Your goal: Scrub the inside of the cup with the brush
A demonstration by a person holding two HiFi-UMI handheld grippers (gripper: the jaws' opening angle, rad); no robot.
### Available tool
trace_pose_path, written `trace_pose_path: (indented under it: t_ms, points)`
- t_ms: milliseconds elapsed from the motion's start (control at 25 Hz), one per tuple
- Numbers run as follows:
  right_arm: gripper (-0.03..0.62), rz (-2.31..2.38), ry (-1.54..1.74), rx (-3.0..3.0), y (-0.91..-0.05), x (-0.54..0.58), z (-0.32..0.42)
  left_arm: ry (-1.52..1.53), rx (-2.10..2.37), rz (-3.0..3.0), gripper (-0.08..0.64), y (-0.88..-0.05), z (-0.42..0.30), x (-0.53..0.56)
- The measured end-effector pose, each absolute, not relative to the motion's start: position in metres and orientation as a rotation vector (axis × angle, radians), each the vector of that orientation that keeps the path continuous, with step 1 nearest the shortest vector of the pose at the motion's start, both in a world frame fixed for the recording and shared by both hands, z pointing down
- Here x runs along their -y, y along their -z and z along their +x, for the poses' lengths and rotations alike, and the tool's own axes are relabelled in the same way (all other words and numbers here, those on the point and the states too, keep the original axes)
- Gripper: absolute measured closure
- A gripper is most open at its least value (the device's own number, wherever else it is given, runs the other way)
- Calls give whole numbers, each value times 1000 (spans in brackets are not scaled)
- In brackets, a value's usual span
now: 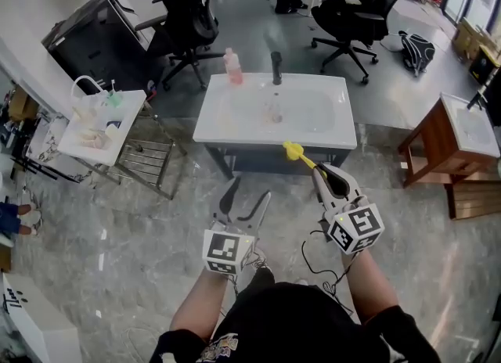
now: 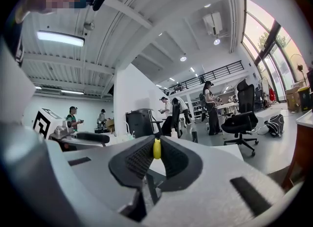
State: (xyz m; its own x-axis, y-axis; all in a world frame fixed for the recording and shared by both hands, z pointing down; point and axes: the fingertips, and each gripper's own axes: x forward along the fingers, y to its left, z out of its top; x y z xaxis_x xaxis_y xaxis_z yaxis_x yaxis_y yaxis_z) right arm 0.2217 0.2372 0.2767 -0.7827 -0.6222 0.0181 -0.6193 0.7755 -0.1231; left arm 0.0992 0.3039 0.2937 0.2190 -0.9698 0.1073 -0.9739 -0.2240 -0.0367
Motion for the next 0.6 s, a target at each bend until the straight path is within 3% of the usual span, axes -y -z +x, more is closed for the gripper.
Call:
trace_pose_path:
  t_ms: [600]
  points:
    - [554, -1141, 165, -2916, -270, -162, 133, -156, 1823, 2475, 282, -304, 2, -229]
